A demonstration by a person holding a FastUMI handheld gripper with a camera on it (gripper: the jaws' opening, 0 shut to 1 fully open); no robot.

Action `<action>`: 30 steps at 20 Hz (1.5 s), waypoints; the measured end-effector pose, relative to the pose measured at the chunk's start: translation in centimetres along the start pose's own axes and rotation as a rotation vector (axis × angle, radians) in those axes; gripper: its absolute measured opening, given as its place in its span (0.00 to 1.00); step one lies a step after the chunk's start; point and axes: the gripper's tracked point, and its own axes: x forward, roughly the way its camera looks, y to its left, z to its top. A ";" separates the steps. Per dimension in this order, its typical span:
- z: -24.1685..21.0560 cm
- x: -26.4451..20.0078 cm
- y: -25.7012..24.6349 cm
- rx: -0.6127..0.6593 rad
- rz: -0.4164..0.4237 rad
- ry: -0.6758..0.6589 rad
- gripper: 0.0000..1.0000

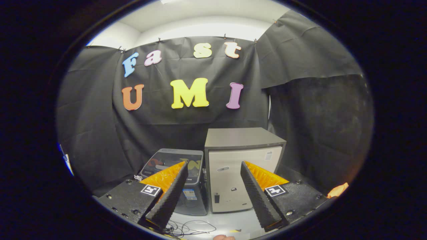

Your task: Put the clothes into the washing machine and then close the washing machine lid.

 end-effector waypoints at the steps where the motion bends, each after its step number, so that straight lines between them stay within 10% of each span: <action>1: 0.1 -0.7 -0.7 -0.002 -0.001 -0.006 0.99; 30: -0.7 -1.3 -8.6 -0.015 0.015 -0.045 0.99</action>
